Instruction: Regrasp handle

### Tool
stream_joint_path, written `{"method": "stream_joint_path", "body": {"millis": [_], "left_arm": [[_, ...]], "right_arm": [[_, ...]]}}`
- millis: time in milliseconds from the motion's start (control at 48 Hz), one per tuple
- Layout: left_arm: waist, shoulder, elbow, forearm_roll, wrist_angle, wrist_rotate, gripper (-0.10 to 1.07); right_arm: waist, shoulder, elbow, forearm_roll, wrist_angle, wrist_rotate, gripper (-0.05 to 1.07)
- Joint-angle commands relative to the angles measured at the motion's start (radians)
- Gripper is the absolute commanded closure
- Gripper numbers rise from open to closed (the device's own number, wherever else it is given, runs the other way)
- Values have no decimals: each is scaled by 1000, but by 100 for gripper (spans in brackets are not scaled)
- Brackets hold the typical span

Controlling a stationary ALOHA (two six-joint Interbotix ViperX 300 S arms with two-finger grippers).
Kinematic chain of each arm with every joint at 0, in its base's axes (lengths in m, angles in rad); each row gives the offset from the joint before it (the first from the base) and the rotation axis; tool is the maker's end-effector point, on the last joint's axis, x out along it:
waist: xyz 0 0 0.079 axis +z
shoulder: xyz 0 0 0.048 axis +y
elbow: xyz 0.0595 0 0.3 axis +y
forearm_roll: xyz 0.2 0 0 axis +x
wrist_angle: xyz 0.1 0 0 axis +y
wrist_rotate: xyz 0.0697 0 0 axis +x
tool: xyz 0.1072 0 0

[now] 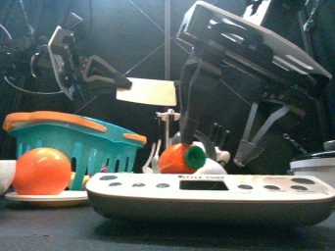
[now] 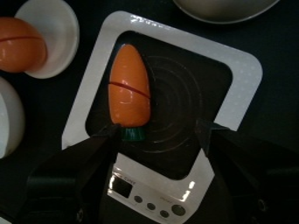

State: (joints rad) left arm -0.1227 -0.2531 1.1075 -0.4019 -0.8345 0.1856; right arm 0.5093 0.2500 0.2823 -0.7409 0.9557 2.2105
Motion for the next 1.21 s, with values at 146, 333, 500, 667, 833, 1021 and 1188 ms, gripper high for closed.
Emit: {"method": "stream_joint_path", "body": {"millis": [146,333,500,667,833,1021,1188], "left_arm": [[-2,-5,-12,2,-3,-2,60],[-2,-5,-11,2,-3,-2,60],[-2,-5,-11,2,-3,-2,60],[-2,-5,-11,2,-3,-2,60],[-2,-3,-12,2,-3,-3,60],[-15,-5,-11,2,-3,-3,60],[-25,-3,-12,0,-3,-3,60]], "right_arm": [[5,-52,-18,-20,5,2,5],[14,-101,2,-58,21,-2,5],[54,-186,46,-144,31,-14,5],[87,-276,106,-210,12,-44,5],[78,-367,181,-212,-69,-141,5],[2,-488,276,-181,-198,-264,5],[-81,-615,371,-207,-275,-373,5]]}}
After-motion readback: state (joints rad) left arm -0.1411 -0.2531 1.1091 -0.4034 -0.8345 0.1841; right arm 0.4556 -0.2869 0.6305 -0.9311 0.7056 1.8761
